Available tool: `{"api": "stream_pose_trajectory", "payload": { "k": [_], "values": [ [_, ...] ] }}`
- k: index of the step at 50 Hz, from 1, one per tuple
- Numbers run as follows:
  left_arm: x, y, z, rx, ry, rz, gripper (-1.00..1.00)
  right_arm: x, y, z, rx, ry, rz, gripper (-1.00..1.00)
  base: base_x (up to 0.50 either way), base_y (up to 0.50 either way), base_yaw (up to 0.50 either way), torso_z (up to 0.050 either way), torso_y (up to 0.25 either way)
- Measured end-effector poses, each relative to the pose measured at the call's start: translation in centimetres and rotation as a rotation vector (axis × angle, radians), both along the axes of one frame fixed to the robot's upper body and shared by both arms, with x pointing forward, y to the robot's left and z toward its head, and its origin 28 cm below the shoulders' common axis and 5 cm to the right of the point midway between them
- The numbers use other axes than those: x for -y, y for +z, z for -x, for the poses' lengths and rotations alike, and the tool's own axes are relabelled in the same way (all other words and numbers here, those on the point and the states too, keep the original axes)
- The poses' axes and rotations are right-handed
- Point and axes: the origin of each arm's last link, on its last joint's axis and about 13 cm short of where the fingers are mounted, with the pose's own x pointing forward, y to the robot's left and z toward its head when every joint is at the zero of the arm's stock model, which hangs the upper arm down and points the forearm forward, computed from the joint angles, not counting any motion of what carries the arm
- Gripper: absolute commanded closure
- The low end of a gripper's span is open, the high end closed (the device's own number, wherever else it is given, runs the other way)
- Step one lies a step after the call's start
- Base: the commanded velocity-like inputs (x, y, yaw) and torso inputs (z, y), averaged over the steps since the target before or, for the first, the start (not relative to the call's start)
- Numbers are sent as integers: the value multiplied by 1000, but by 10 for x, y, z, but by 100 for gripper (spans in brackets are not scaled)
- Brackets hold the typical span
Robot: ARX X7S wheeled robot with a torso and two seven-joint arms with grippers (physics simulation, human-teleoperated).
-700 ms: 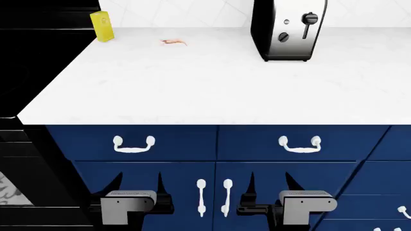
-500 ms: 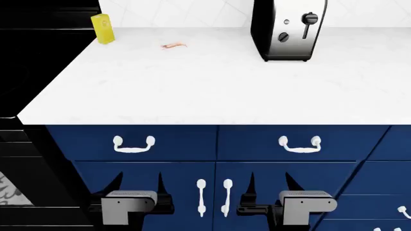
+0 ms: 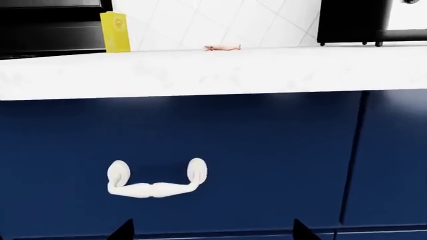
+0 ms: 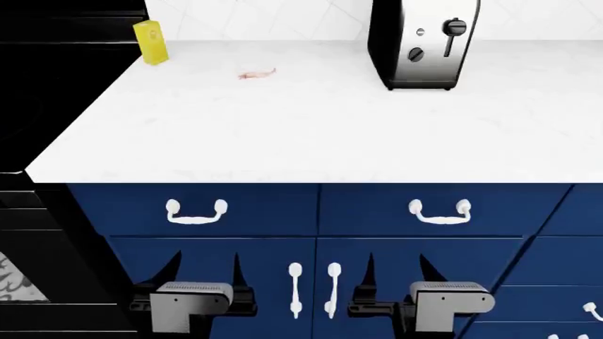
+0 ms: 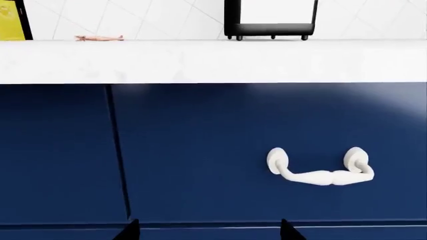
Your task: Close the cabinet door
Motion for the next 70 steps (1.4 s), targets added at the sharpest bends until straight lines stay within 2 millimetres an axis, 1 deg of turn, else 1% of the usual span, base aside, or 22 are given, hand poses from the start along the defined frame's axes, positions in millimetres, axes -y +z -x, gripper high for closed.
{"api": "stream_pose_trajectory", "payload": {
  "k": [37,43,47,52,58,62,66,70],
  "values": [
    [-1,3,2,6,-32,0,-100,-1,2,1,4,1,-5,-100,0,0,0,50,0],
    [-2,9,1,39,-19,-10,-100,1,8,1,25,-8,-1,-100,0,0,0,50,0],
    [-5,23,0,102,-3,-19,-100,3,21,2,68,-24,7,-100,0,0,0,50,0],
    [-10,51,1,217,14,-22,-100,8,46,6,147,-48,26,-100,0,0,0,50,0],
    [-15,88,10,357,24,-8,-100,13,80,17,260,-73,49,-100,0,0,0,50,0],
    [-18,109,19,440,31,4,-100,15,99,26,327,-86,59,-100,0,0,0,6,0],
    [-20,124,27,509,39,13,-100,17,114,36,383,-98,65,-100,0,0,0,0,0],
    [-22,133,35,560,46,15,-100,18,124,43,424,-105,65,-100,0,0,0,0,0]
  ]
}}
